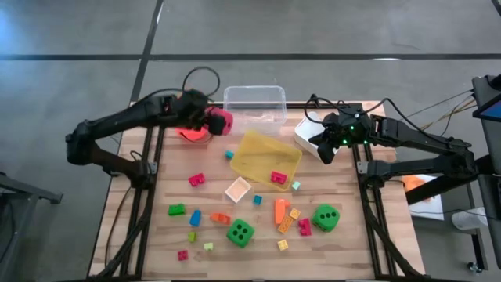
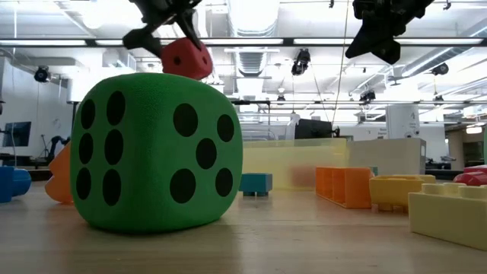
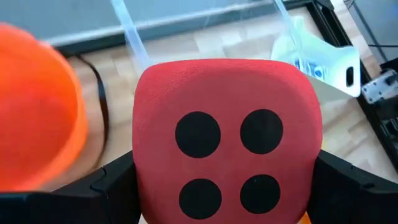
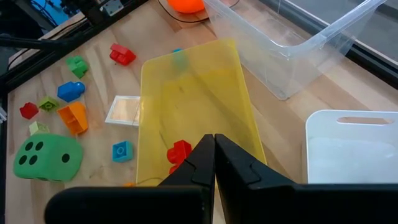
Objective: Pick & Place Toys
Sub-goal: Put the red dice into the transparent bin
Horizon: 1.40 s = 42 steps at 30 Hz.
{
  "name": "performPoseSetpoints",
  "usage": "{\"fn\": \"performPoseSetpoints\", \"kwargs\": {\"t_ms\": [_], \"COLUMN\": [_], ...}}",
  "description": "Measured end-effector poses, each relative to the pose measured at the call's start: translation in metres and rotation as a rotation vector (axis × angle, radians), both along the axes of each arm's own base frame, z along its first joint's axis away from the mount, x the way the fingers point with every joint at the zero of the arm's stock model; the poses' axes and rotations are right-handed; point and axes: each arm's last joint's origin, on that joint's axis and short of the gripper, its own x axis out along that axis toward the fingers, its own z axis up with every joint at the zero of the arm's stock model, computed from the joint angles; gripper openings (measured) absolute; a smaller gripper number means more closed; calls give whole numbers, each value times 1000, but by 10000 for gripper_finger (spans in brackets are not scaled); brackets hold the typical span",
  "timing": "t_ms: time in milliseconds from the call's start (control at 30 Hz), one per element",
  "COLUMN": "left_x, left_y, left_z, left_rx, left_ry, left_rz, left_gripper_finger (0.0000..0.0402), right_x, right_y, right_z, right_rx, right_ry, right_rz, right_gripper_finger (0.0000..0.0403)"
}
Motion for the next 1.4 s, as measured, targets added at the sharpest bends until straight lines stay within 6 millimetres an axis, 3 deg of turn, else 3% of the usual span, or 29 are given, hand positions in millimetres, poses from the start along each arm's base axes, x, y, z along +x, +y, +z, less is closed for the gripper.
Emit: {"fn": "performPoseSetpoints", "kwargs": {"t_ms": [233,567,967,1400], "left_x": [27,68,84,99], "left_y": [34,81,139,150], "left_z": [10,-11,-33,-64], "left_rx": [64,44,-56,-66], "left_ry": [60,140,187,303], "left_rz": [-76,-122,-133,-283], "left_gripper_finger": [324,324,324,324], "right_x": [0,0,0,0], "right_y": [0,0,0,0], "right_z": [0,0,0,0], "right_rx": [0,0,0,0], "right_ry": [0,0,0,0], "right_rz": [0,0,0,0], "right_gripper_finger": [8,8,8,8]}}
